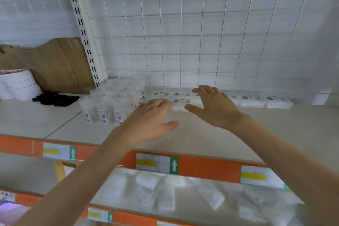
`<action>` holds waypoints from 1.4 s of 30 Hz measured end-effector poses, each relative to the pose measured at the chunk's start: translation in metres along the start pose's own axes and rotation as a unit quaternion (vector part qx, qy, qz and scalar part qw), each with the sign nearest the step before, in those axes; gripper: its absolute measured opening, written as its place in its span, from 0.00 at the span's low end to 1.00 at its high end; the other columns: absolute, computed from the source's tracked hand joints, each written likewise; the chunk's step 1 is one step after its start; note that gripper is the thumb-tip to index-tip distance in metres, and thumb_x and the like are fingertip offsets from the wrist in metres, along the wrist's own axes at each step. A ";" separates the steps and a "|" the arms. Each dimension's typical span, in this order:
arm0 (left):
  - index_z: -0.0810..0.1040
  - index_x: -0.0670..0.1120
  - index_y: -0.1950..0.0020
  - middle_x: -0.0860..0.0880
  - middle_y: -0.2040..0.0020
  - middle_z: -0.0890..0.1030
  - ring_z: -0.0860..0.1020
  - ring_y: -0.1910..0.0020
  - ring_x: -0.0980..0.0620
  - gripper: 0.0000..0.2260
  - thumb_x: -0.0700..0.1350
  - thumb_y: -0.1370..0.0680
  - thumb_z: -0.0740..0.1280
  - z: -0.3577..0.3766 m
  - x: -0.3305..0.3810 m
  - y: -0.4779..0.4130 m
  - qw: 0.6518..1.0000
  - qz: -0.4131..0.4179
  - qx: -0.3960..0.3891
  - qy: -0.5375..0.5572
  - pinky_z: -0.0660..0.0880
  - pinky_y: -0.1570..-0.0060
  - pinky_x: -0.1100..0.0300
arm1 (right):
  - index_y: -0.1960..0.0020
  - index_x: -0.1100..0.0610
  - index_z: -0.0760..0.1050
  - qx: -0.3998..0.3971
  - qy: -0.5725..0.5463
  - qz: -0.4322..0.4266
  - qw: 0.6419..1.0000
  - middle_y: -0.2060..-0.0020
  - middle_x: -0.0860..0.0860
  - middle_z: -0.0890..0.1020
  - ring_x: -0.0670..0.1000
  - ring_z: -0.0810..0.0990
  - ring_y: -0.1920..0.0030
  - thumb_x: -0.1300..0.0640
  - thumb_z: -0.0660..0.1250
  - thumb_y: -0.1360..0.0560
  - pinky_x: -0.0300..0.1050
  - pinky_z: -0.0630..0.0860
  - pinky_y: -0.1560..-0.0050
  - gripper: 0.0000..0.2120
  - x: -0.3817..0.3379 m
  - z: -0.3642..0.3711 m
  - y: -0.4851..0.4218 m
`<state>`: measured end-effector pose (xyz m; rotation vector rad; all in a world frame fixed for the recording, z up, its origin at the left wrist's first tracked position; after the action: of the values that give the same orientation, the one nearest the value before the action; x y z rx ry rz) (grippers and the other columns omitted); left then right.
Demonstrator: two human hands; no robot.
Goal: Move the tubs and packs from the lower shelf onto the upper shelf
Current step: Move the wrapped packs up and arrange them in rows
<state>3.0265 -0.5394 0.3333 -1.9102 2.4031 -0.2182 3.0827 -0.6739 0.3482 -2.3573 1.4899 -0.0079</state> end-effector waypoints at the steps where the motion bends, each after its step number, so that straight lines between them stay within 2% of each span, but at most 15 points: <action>1: 0.53 0.52 0.20 0.53 0.20 0.55 0.56 0.22 0.52 0.32 0.64 0.20 0.56 -0.005 0.002 0.009 1.000 0.010 0.011 0.000 0.55 0.26 0.52 | 0.23 0.52 0.59 0.007 0.005 0.006 1.000 0.25 0.49 0.63 0.52 0.60 0.25 0.36 0.57 0.21 0.50 0.57 0.27 0.32 -0.003 -0.002 0.011; 11: 0.55 0.48 0.20 0.50 0.22 0.60 0.60 0.25 0.49 0.32 0.60 0.20 0.60 -0.003 0.016 0.105 0.995 0.072 0.034 0.065 0.59 0.28 0.53 | 0.25 0.53 0.62 0.045 0.010 0.066 0.997 0.27 0.50 0.66 0.52 0.62 0.27 0.37 0.58 0.22 0.50 0.60 0.30 0.31 -0.052 -0.010 0.124; 17: 0.63 0.45 0.24 0.47 0.25 0.65 0.64 0.27 0.46 0.29 0.57 0.21 0.64 0.014 0.032 0.171 0.988 0.120 0.087 0.042 0.60 0.31 0.55 | 0.29 0.52 0.67 0.062 -0.006 0.061 0.996 0.31 0.49 0.70 0.53 0.68 0.31 0.38 0.61 0.23 0.49 0.65 0.34 0.28 -0.083 -0.001 0.191; 22: 0.76 0.44 0.35 0.44 0.36 0.78 0.78 0.39 0.45 0.27 0.59 0.27 0.62 0.044 0.029 0.206 0.981 0.150 0.122 0.014 0.74 0.41 0.54 | 0.30 0.50 0.67 0.053 -0.015 0.075 0.996 0.33 0.45 0.72 0.50 0.70 0.33 0.38 0.60 0.24 0.45 0.66 0.39 0.26 -0.094 0.023 0.230; 28: 0.73 0.42 0.31 0.42 0.30 0.74 0.73 0.33 0.42 0.27 0.56 0.26 0.66 0.140 0.019 0.202 0.988 0.144 0.033 0.039 0.71 0.36 0.50 | 0.29 0.50 0.66 -0.018 -0.017 0.108 0.994 0.31 0.46 0.71 0.51 0.68 0.32 0.39 0.61 0.22 0.46 0.63 0.37 0.25 -0.062 0.113 0.247; 31: 0.66 0.45 0.25 0.44 0.23 0.64 0.64 0.26 0.45 0.28 0.53 0.22 0.66 0.189 0.013 0.185 0.991 0.117 -0.023 0.060 0.61 0.29 0.53 | 0.29 0.51 0.66 -0.065 -0.020 0.137 0.988 0.31 0.49 0.71 0.53 0.68 0.31 0.41 0.62 0.22 0.47 0.64 0.35 0.26 -0.030 0.163 0.244; 34: 0.61 0.48 0.23 0.48 0.21 0.59 0.58 0.23 0.49 0.28 0.54 0.20 0.63 0.229 0.012 0.165 0.991 0.105 -0.058 0.058 0.55 0.28 0.58 | 0.28 0.52 0.66 -0.095 -0.023 0.150 0.984 0.30 0.50 0.69 0.53 0.67 0.30 0.42 0.62 0.21 0.48 0.64 0.33 0.25 -0.003 0.200 0.232; 38: 0.61 0.47 0.23 0.48 0.21 0.57 0.56 0.22 0.50 0.27 0.54 0.20 0.63 0.268 0.011 0.133 0.989 0.090 -0.094 0.065 0.53 0.27 0.58 | 0.28 0.53 0.65 -0.107 -0.026 0.166 0.980 0.30 0.51 0.69 0.54 0.67 0.30 0.43 0.62 0.21 0.48 0.63 0.33 0.25 0.027 0.235 0.210; 42: 0.61 0.47 0.23 0.48 0.21 0.59 0.58 0.23 0.50 0.26 0.51 0.19 0.62 0.292 0.008 0.098 0.989 0.067 -0.085 0.103 0.54 0.28 0.58 | 0.27 0.55 0.64 -0.110 -0.019 0.186 0.976 0.28 0.53 0.66 0.56 0.65 0.29 0.45 0.62 0.21 0.51 0.62 0.32 0.26 0.056 0.268 0.192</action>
<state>2.9707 -0.5466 0.0305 -1.8658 2.7547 -0.2199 2.9912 -0.7193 0.0300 -2.1817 1.9789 0.3084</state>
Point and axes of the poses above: each hand's wrist, its own y-axis away from the middle knuckle, its own z-axis out of the palm, x = y × z, the point moved 10 cm from there along -y, towards the middle knuckle
